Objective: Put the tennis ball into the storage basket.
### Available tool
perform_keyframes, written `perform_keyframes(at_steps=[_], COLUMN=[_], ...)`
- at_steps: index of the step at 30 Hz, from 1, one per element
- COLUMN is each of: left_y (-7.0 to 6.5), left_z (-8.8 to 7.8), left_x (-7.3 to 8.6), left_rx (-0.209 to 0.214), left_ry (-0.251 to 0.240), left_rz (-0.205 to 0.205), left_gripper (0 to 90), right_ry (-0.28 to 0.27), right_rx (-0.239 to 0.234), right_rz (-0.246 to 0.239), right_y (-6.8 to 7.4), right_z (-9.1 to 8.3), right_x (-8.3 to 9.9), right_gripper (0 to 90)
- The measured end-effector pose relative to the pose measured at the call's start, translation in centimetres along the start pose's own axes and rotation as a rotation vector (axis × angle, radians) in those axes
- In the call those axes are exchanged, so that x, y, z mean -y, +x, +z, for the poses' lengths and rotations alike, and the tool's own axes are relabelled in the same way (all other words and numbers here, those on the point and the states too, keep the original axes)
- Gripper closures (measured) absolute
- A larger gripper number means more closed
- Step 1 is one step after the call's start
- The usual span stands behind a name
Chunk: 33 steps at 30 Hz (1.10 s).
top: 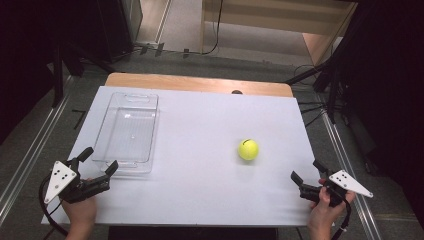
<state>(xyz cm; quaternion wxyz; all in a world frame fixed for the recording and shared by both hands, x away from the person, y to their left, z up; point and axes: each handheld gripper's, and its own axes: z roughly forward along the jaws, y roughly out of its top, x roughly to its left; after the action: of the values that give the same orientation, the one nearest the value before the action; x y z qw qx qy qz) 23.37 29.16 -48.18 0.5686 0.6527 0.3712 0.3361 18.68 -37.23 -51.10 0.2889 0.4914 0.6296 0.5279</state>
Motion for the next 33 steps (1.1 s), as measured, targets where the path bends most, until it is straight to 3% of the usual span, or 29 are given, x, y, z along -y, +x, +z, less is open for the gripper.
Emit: perform_keyframes(at_steps=[8, 15, 33], left_y=[0.0, -0.2, -0.3], left_z=[0.0, -0.1, -0.2], left_x=[0.0, 0.1, 0.1], left_rx=[-0.005, -0.011, -0.014], left_ry=[-0.001, 0.002, 0.005], left_rz=[0.002, 0.012, 0.025], left_gripper=[11.3, 11.3, 11.3], right_ry=[0.02, 0.055, 0.126], right_rx=[0.014, -0.036, -0.08], right_rz=[-0.042, -0.054, -0.137], right_y=[0.7, 1.2, 2.4], right_z=[0.2, 0.8, 3.2], right_x=[-1.1, -1.7, -3.8], right_gripper=[0.0, 0.0, 0.0])
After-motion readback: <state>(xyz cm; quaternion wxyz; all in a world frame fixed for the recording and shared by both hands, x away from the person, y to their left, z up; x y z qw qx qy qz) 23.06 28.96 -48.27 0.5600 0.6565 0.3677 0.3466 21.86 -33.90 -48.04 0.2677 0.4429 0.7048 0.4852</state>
